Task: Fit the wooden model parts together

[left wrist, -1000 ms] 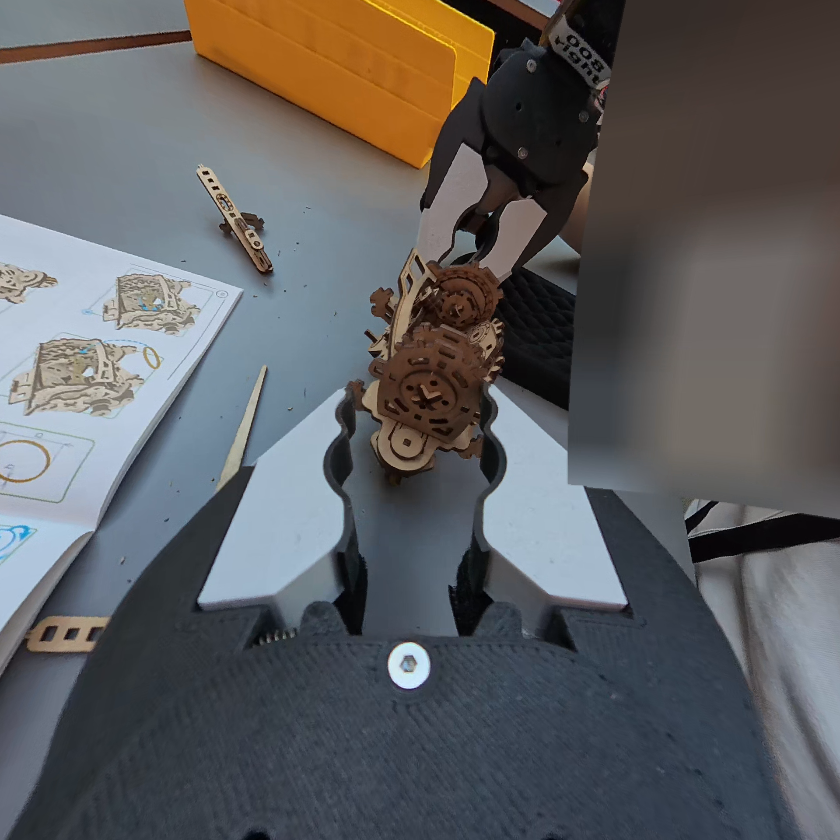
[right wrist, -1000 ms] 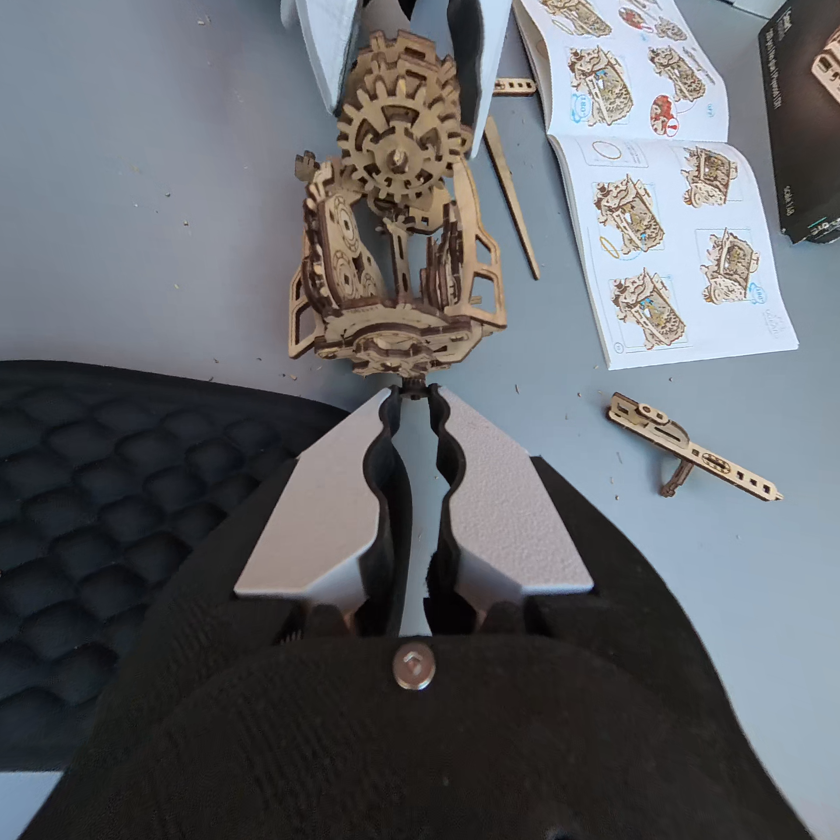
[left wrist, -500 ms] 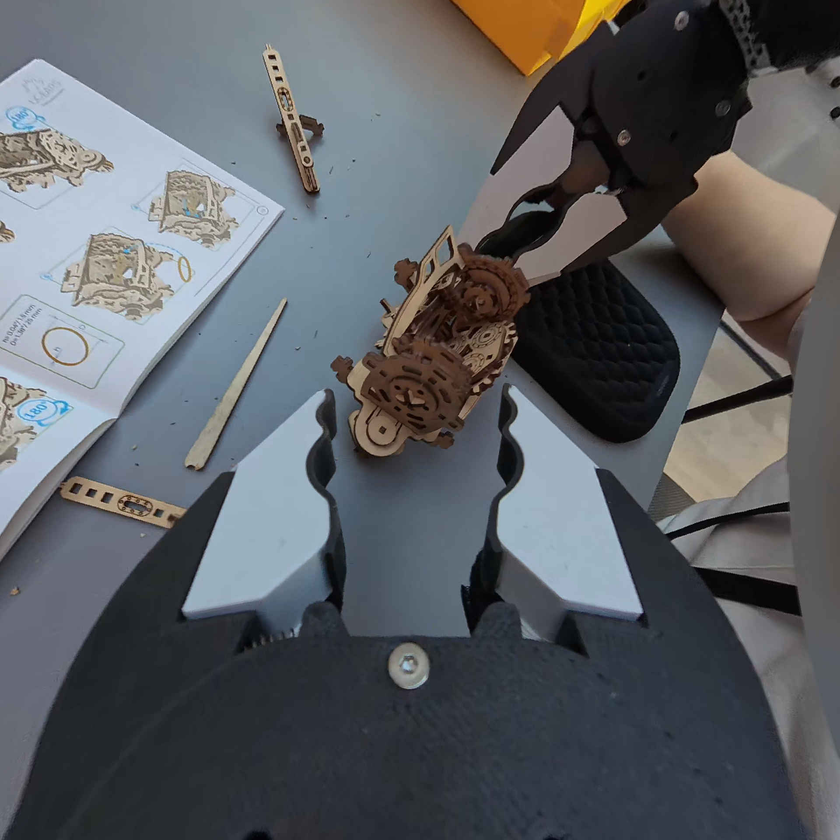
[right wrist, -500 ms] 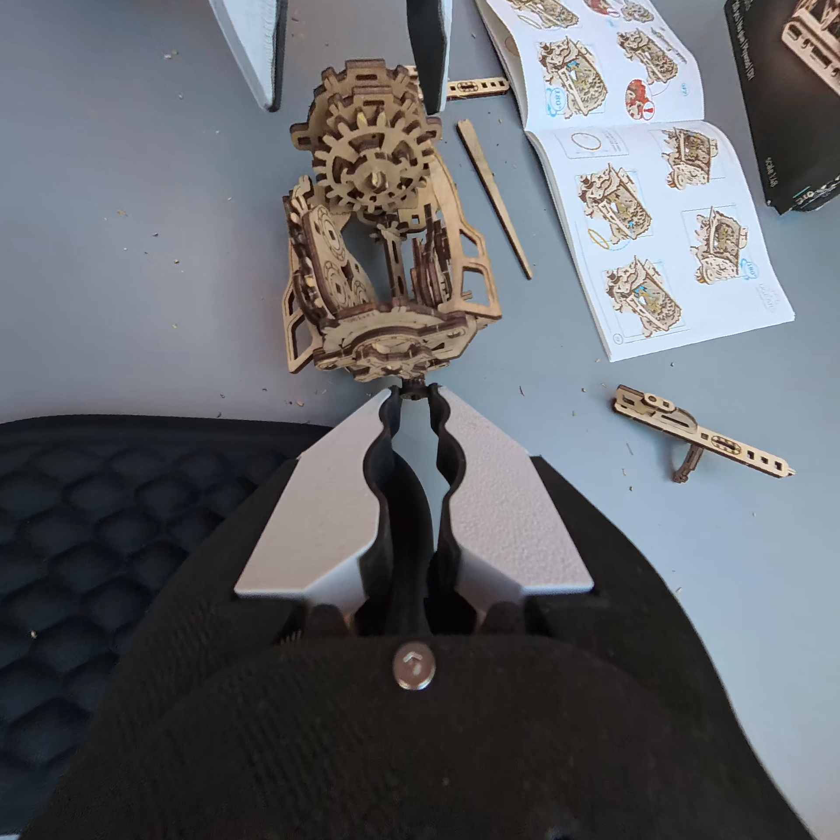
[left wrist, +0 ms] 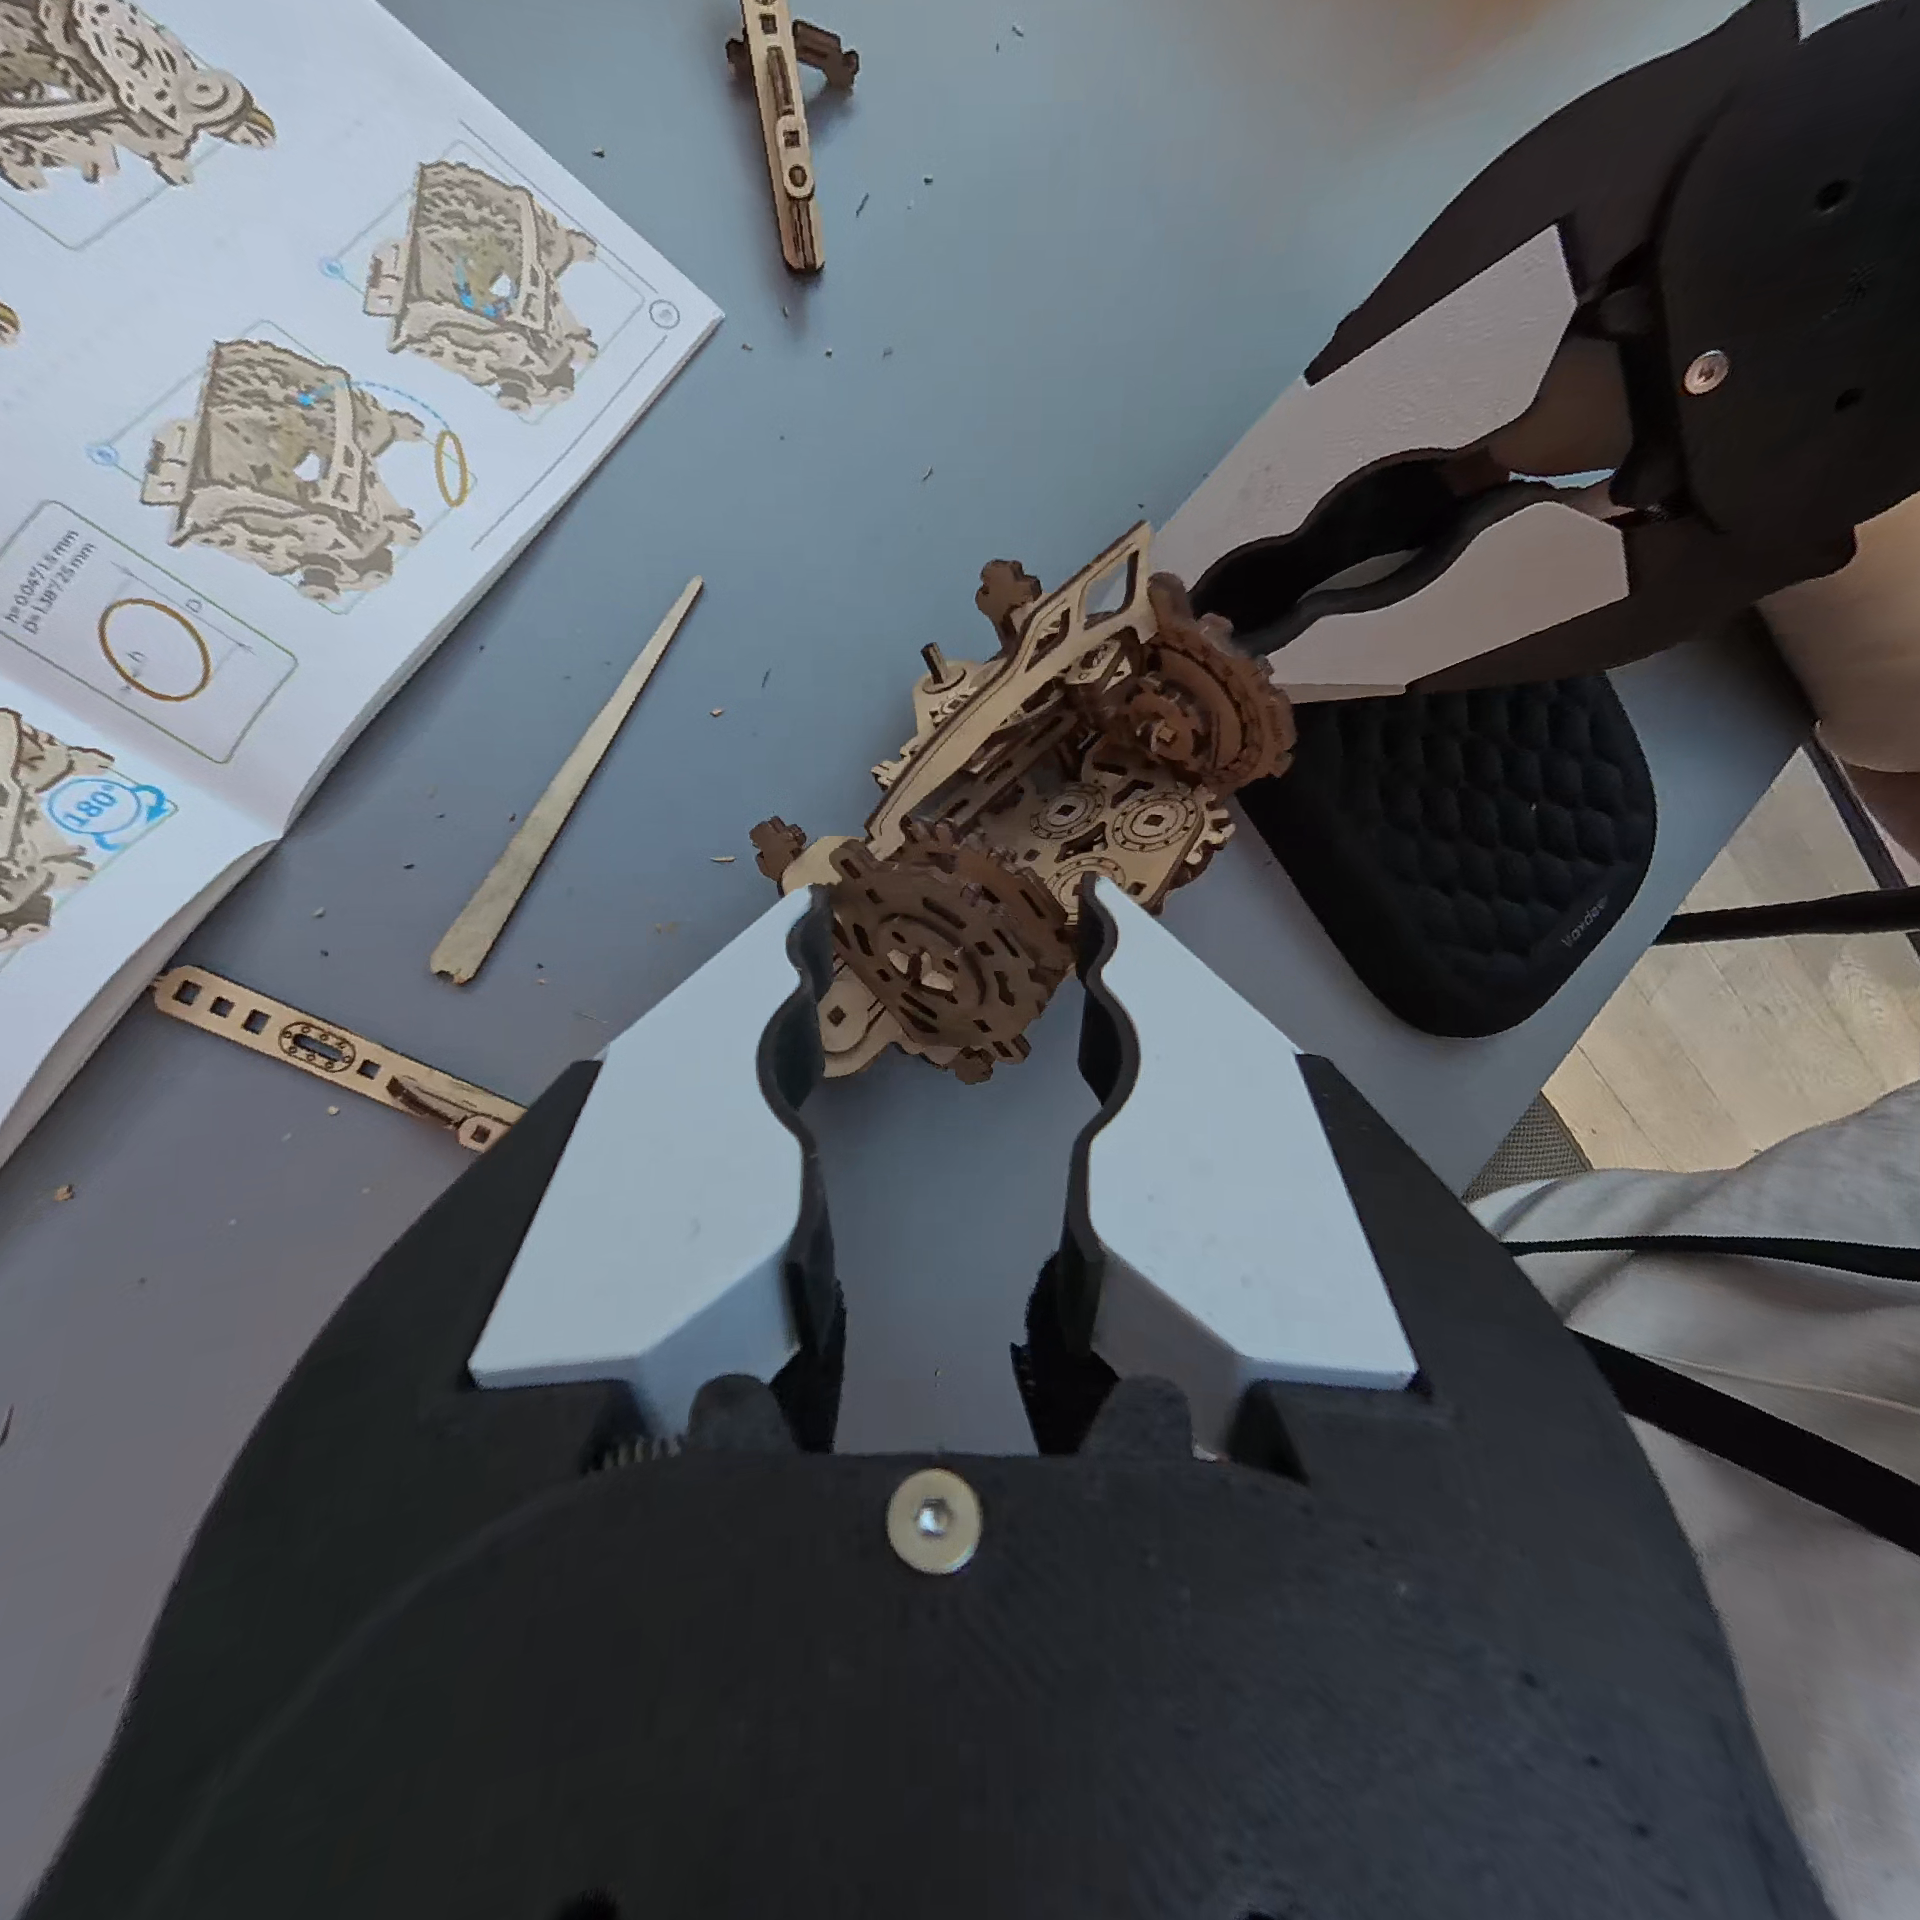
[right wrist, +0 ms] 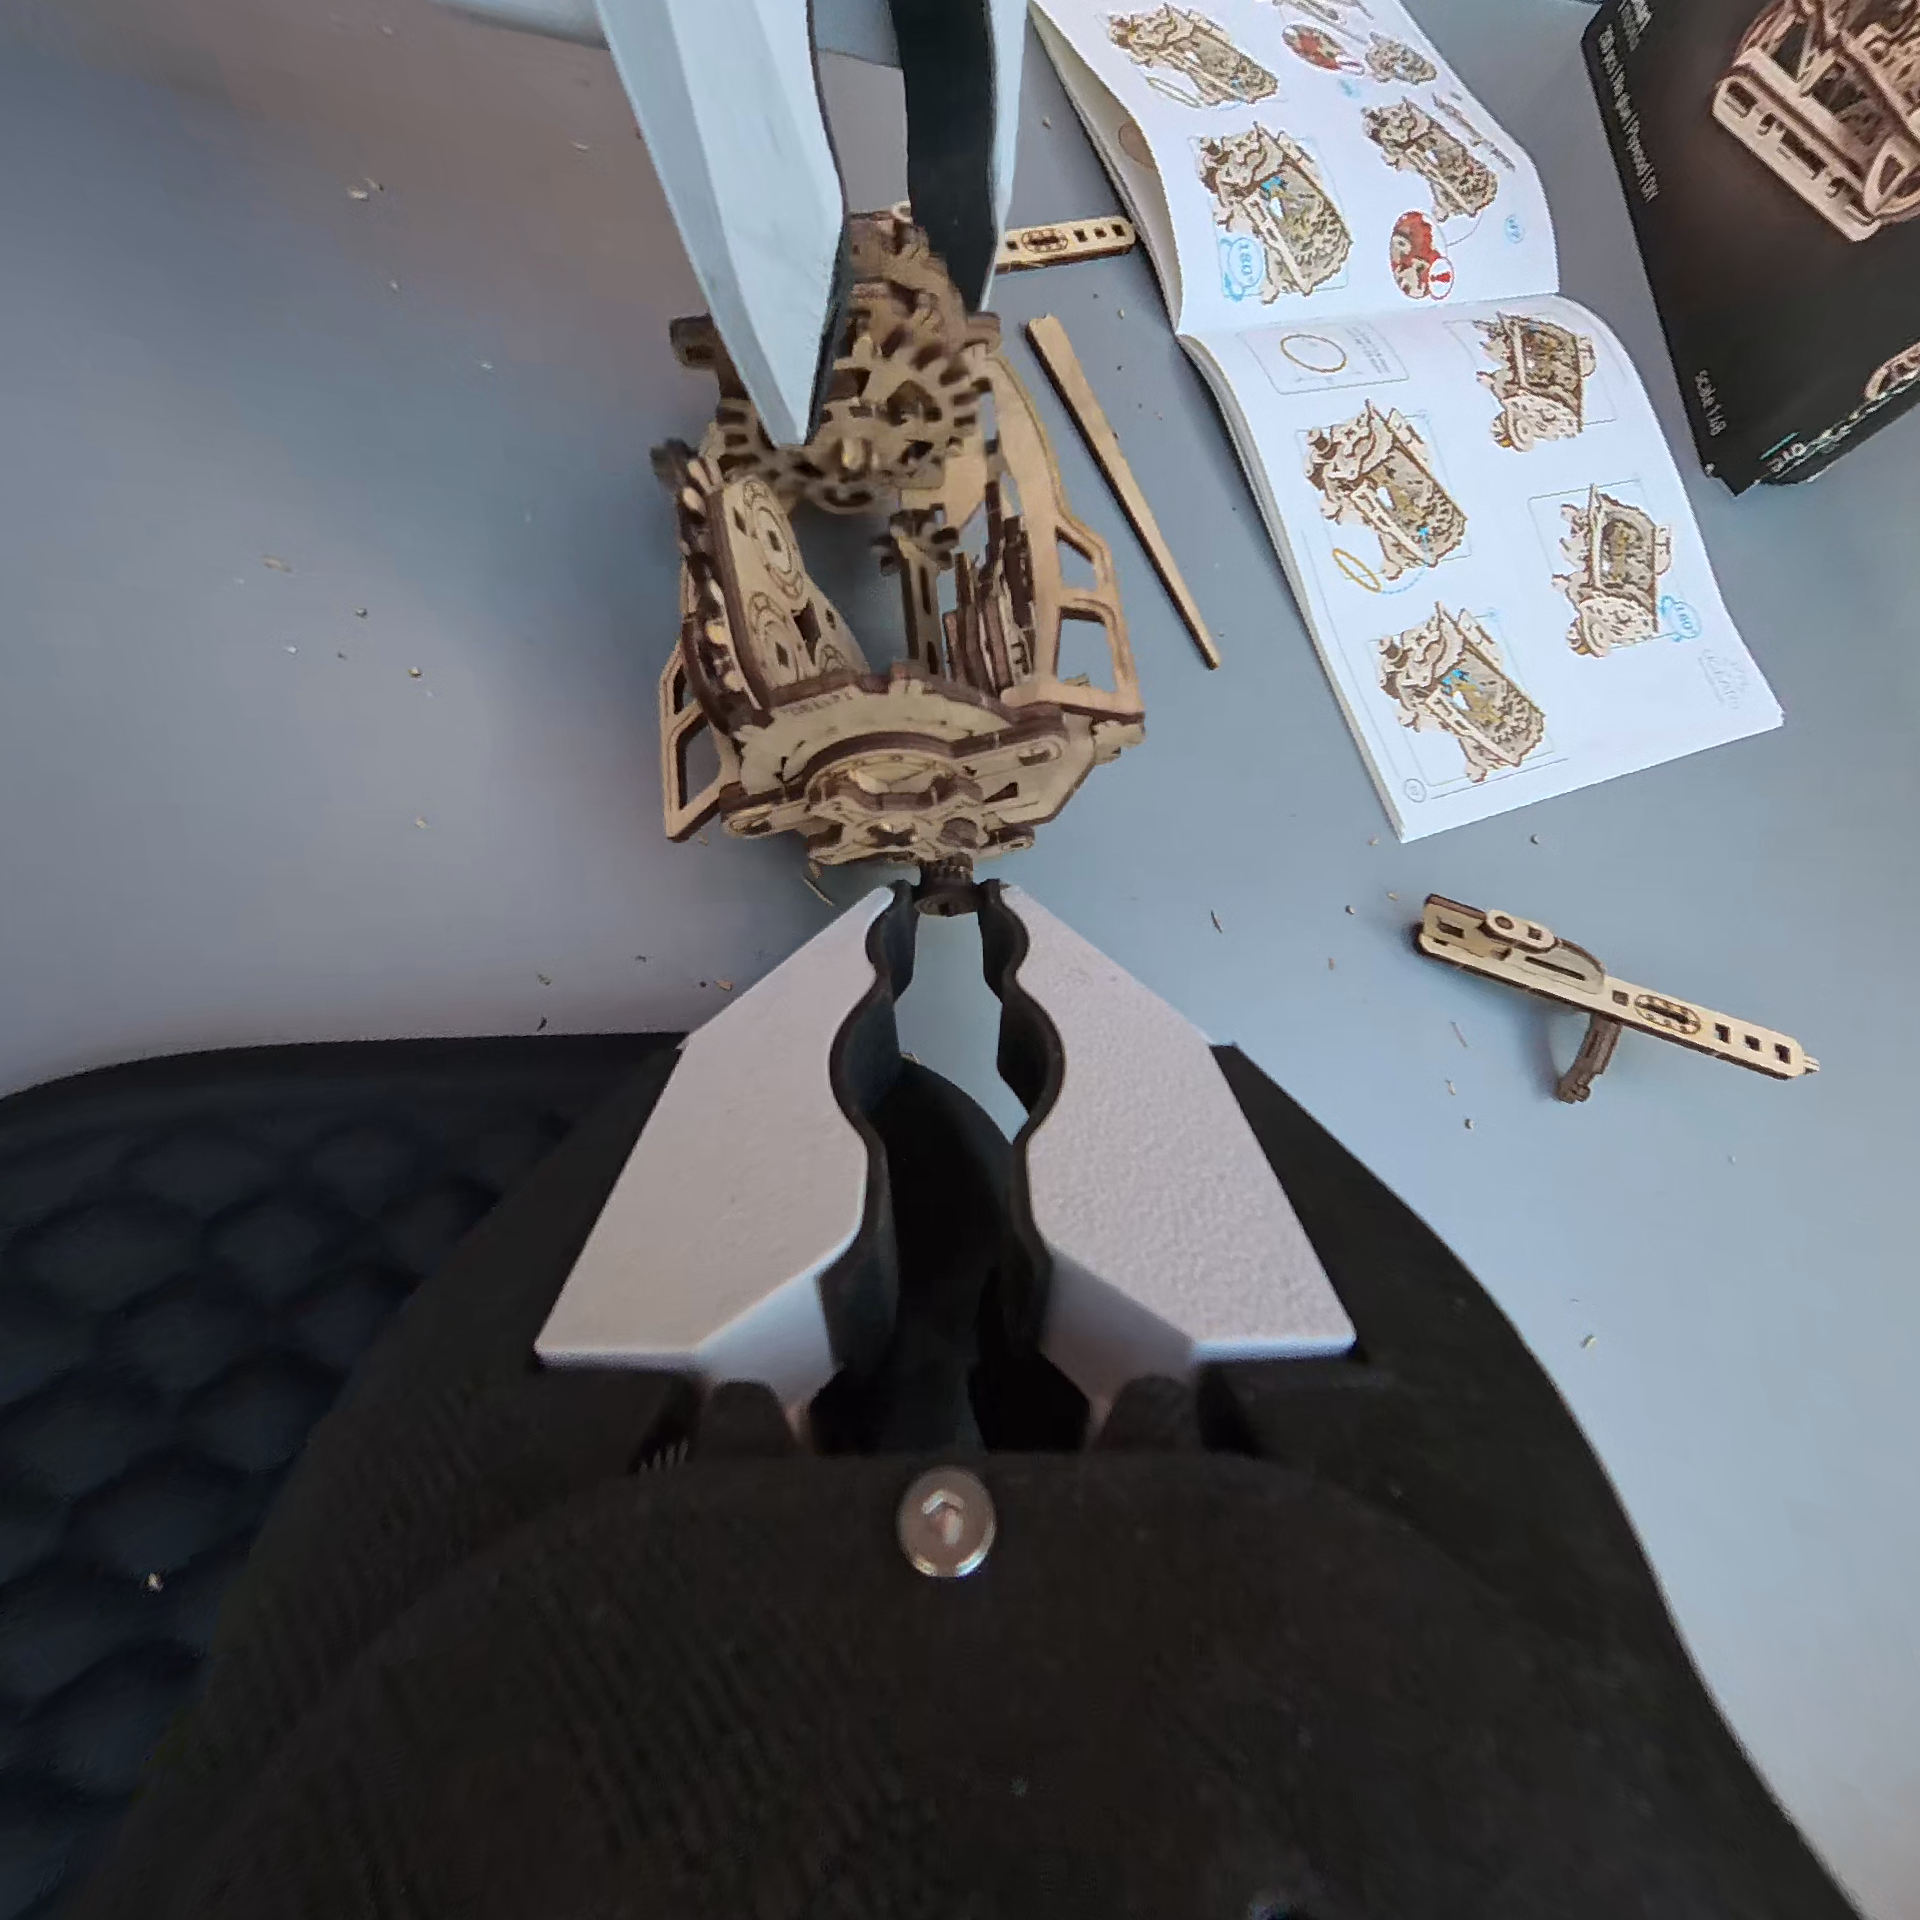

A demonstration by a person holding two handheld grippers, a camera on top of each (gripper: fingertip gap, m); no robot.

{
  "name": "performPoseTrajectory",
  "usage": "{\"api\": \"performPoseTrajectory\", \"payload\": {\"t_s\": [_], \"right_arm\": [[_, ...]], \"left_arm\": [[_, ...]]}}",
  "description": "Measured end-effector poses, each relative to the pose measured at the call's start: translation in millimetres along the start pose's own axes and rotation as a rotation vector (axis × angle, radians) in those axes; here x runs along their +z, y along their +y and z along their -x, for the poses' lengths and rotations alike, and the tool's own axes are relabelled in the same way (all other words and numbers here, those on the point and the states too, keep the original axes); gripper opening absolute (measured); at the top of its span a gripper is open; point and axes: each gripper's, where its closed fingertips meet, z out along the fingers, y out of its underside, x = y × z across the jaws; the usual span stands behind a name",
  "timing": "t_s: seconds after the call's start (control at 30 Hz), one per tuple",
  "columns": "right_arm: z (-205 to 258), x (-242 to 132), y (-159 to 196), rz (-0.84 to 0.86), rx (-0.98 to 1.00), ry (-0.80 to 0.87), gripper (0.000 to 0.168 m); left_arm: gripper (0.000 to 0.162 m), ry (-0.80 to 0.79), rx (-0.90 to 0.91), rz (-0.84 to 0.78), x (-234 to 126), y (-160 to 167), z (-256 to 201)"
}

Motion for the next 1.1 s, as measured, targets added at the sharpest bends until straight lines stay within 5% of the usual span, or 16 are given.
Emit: {"api": "performPoseTrajectory", "payload": {"t_s": [0.03,0.47,1.1], "right_arm": [[0,0,0,0.004,0.006,0.005,0.012],[7,3,-7,-0.029,0.051,-0.027,0.012],[3,3,-3,-0.030,0.212,-0.115,0.012]], "left_arm": [[0.041,0.000,-0.005,0.005,-1,2,0],[0.034,0.169,-0.261,-0.135,-22,3,17],[0.033,0.332,-0.381,-0.385,-22,-15,25]]}}
